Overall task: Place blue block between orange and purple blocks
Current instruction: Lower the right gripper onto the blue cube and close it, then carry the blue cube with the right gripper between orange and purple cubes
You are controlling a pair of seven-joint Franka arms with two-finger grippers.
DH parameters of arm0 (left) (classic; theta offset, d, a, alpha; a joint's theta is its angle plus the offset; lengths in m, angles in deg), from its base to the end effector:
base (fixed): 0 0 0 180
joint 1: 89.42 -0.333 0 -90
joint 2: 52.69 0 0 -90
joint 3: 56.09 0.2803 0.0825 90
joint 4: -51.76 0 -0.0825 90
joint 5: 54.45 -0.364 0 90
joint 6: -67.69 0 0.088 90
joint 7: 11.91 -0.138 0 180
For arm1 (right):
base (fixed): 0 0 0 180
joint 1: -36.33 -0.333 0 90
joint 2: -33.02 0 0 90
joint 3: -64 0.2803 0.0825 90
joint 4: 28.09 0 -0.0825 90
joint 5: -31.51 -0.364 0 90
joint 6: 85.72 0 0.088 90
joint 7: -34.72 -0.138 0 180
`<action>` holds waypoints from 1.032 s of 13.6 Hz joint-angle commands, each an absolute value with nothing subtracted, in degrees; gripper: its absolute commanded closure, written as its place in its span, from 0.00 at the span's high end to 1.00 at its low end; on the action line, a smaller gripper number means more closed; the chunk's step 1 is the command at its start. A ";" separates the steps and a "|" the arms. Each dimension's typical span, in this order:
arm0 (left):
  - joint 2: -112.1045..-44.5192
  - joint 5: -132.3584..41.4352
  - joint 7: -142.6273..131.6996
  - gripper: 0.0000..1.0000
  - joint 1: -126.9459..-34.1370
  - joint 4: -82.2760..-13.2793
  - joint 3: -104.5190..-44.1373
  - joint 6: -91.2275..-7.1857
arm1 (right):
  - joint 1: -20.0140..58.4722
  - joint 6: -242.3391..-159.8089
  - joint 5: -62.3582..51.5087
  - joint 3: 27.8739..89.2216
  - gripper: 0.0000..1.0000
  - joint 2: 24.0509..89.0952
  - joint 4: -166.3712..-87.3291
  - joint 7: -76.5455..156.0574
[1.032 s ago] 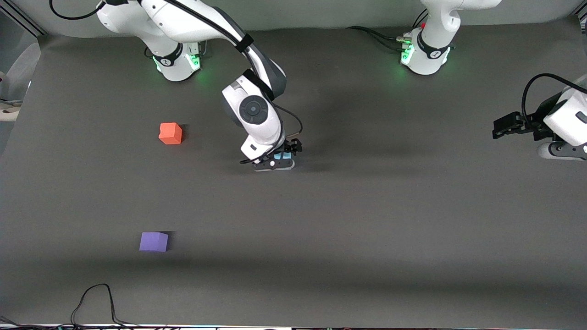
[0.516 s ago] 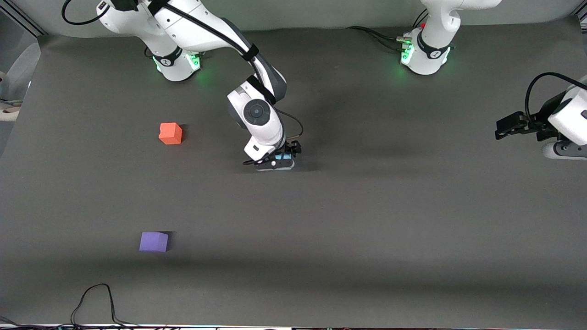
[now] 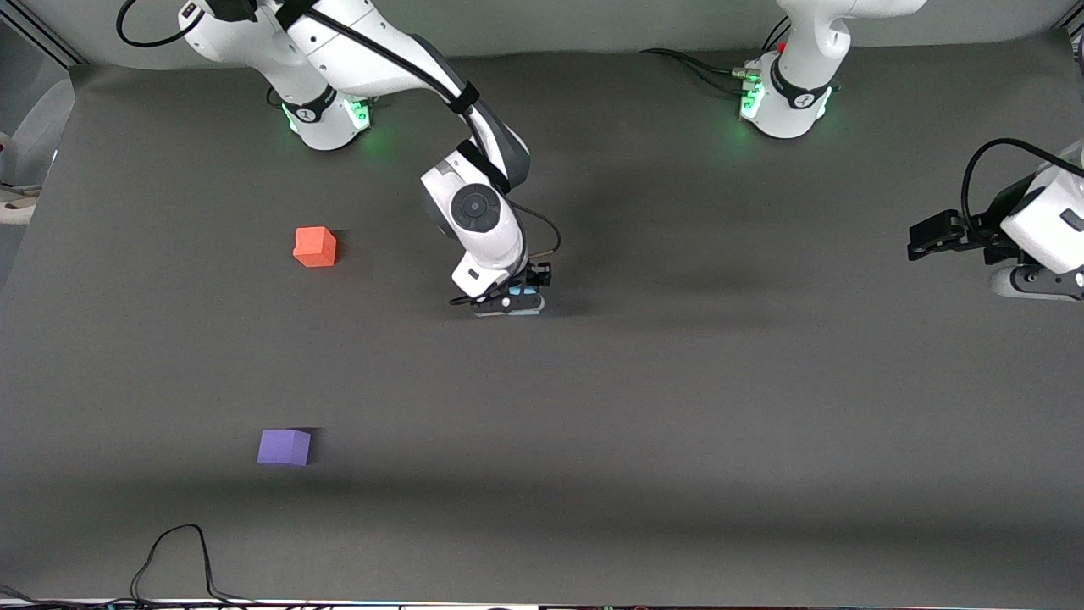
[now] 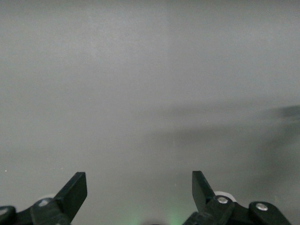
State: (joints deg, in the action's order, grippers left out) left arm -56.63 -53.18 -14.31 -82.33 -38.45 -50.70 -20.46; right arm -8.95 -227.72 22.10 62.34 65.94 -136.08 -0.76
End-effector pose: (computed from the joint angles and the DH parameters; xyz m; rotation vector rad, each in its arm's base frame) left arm 0.5432 -0.0206 0.5166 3.1190 -0.1108 -0.1629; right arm 0.4369 0.4199 0.1569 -3.0614 -0.0281 0.0609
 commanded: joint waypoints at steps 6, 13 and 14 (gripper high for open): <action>-56.73 -54.72 -14.64 1.00 -82.91 -37.54 -51.26 -21.52 | -9.20 -210.99 22.63 48.73 0.42 51.06 -136.02 10.79; -57.00 -55.33 -14.55 1.00 -82.47 -37.54 -51.26 -20.99 | -9.20 -202.26 19.30 26.49 0.42 46.29 -137.42 36.45; -56.91 -55.25 -14.55 1.00 -82.73 -37.62 -51.26 -20.55 | -9.11 -202.78 18.16 25.68 0.42 47.25 -138.82 38.40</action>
State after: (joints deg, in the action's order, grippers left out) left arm -56.63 -54.40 -14.31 -82.47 -38.38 -50.98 -21.21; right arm -8.26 -202.02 20.69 27.60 45.83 -136.49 34.00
